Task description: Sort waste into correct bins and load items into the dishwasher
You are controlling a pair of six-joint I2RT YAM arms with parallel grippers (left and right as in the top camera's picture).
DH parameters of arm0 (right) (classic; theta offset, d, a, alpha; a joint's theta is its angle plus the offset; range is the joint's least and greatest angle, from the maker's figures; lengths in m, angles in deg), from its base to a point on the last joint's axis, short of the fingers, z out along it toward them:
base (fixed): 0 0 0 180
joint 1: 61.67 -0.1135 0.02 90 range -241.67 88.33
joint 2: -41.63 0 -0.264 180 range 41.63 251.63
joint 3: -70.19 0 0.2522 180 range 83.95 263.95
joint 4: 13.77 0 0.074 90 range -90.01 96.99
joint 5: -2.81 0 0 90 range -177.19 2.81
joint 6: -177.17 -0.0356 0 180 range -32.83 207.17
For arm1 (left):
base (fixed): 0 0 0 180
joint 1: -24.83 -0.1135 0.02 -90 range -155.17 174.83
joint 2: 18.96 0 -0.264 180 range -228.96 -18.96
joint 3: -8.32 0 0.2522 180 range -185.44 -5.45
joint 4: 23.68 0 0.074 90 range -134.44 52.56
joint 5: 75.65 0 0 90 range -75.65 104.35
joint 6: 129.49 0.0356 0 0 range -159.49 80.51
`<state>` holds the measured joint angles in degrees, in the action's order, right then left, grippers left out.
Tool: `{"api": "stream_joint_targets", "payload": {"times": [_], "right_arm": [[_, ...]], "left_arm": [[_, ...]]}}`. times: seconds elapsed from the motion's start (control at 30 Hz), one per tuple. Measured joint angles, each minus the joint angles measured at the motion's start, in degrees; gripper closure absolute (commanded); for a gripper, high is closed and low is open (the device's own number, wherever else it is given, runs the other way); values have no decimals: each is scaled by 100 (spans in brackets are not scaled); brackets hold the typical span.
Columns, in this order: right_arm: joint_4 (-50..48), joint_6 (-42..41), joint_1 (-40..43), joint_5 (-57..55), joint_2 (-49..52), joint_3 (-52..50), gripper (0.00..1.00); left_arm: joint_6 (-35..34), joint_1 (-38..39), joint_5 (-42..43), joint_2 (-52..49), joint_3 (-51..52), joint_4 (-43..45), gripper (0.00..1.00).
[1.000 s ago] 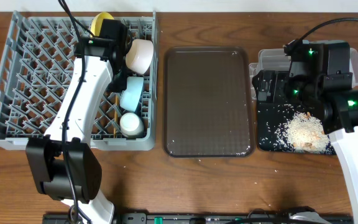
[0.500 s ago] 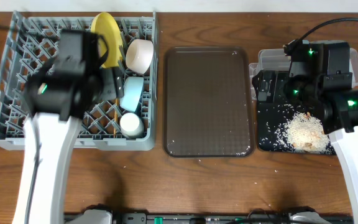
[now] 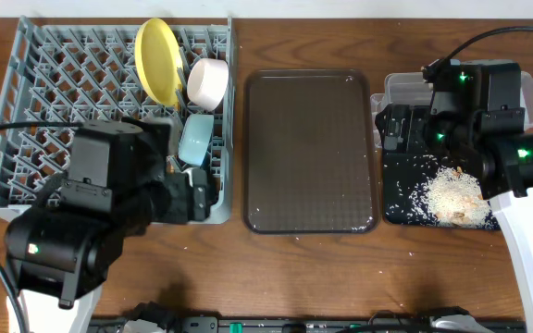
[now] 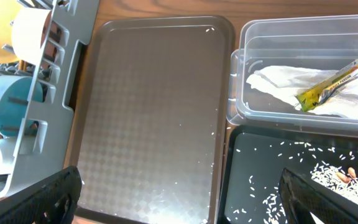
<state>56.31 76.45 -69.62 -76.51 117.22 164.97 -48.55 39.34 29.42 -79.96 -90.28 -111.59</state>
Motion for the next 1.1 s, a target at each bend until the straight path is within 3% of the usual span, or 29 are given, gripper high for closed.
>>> {"api": "stream_joint_targets", "payload": {"times": [0.37, 0.5, 0.7, 0.87, 1.1], "right_arm": [[0, 0, 0, 0, 0, 0, 1], [0, 0, 0, 0, 0, 0, 1], [-2, 0, 0, 0, 0, 0, 1], [2, 2, 0, 0, 0, 0, 1], [0, 0, 0, 0, 0, -2, 1]], "left_arm": [[-9, 31, 267, 2, 0, 22, 9], [-2, 70, -66, 20, 76, 546, 10], [234, -212, -494, 420, 1016, 2225, 10], [549, -892, -531, 1325, 2813, 4258, 9], [1106, -1552, -503, 2750, 5051, 6081, 9]]}}
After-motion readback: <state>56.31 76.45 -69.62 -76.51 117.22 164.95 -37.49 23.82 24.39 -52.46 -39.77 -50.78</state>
